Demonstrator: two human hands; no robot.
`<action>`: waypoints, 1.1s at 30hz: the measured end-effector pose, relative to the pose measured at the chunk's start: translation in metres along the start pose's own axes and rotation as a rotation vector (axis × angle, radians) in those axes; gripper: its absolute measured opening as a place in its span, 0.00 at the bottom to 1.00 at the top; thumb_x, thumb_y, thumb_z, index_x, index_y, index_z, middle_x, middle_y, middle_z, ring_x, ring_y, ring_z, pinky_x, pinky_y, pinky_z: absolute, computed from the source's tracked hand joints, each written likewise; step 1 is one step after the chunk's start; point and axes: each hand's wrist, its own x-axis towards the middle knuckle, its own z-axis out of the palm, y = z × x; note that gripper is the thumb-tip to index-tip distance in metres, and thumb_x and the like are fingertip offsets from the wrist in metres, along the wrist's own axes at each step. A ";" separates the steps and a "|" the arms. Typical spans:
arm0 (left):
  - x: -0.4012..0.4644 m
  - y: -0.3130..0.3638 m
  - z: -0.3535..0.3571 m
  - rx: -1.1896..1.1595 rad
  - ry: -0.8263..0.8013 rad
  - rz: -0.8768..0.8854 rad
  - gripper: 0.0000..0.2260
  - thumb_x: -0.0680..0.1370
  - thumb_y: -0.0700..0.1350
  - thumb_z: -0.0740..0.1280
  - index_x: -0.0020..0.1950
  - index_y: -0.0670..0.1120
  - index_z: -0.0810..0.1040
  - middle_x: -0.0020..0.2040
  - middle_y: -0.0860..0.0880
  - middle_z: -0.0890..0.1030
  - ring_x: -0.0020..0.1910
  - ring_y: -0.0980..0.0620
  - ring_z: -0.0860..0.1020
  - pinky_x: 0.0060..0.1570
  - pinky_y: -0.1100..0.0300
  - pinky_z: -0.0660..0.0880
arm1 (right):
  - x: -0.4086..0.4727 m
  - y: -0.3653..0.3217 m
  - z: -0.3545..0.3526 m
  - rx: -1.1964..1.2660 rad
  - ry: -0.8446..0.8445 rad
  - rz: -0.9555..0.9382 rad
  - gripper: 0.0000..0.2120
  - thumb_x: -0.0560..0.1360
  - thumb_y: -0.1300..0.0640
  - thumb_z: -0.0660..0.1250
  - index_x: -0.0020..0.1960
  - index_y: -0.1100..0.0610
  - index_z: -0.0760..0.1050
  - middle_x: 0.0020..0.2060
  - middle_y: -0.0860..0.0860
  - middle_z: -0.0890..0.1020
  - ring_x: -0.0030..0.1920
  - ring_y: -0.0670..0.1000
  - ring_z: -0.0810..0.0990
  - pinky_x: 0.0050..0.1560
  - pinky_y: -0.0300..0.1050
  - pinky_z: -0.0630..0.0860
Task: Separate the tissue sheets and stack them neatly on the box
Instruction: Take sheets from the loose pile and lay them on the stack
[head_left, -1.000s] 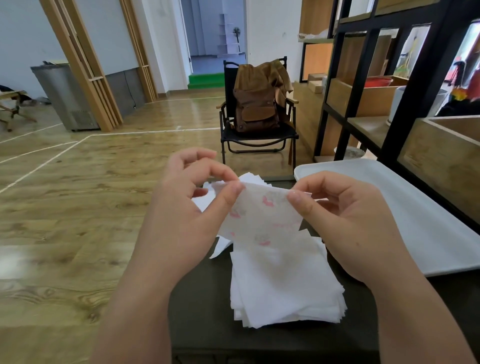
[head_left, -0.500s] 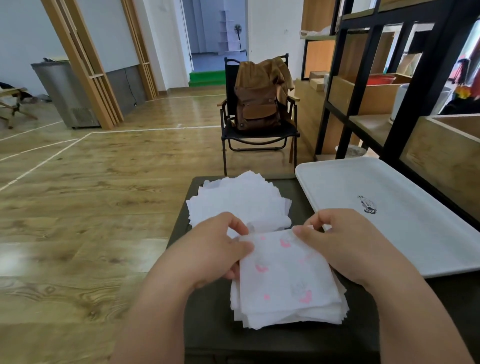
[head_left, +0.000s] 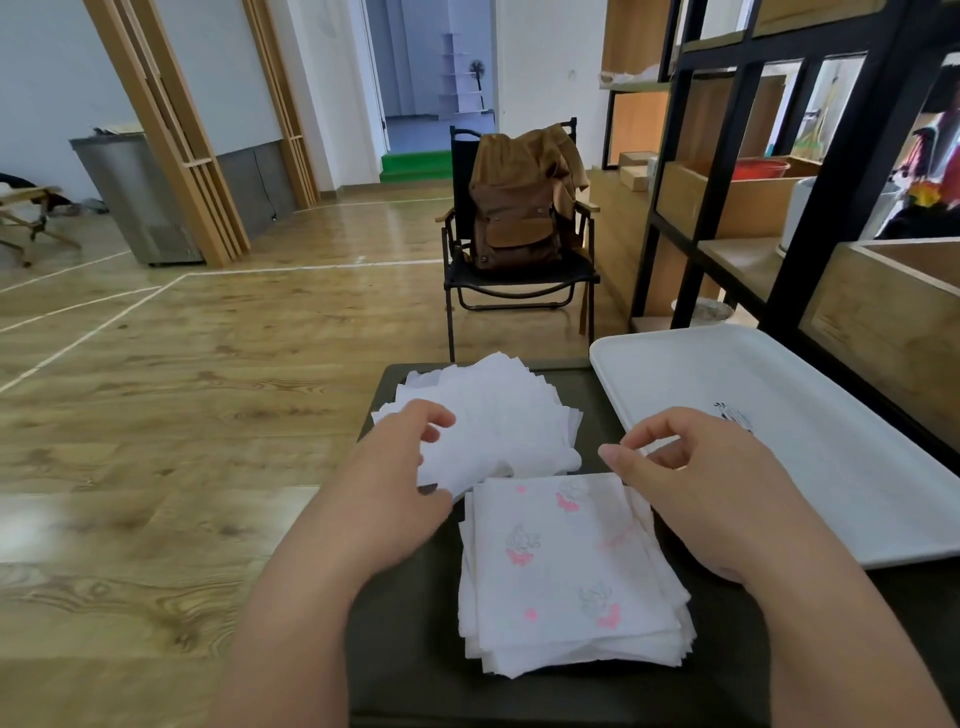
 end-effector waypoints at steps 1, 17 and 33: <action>0.001 0.000 0.003 -0.013 -0.038 0.051 0.24 0.75 0.43 0.69 0.62 0.66 0.66 0.57 0.66 0.70 0.54 0.69 0.70 0.44 0.72 0.69 | 0.000 -0.001 0.000 0.011 0.001 -0.004 0.09 0.71 0.39 0.70 0.43 0.43 0.75 0.37 0.41 0.80 0.38 0.40 0.76 0.32 0.35 0.64; 0.008 0.021 0.014 -0.407 0.579 0.192 0.14 0.74 0.41 0.65 0.44 0.60 0.82 0.34 0.66 0.80 0.34 0.68 0.76 0.33 0.77 0.67 | -0.001 -0.007 0.003 0.148 0.111 -0.238 0.04 0.72 0.47 0.71 0.40 0.41 0.77 0.35 0.36 0.79 0.42 0.31 0.75 0.32 0.26 0.70; -0.010 0.044 -0.006 -0.778 0.431 0.306 0.24 0.72 0.24 0.60 0.44 0.51 0.86 0.41 0.54 0.86 0.42 0.59 0.84 0.36 0.70 0.77 | -0.018 -0.033 0.001 0.581 -0.098 -0.324 0.21 0.65 0.33 0.62 0.52 0.43 0.78 0.38 0.44 0.85 0.40 0.41 0.82 0.39 0.37 0.76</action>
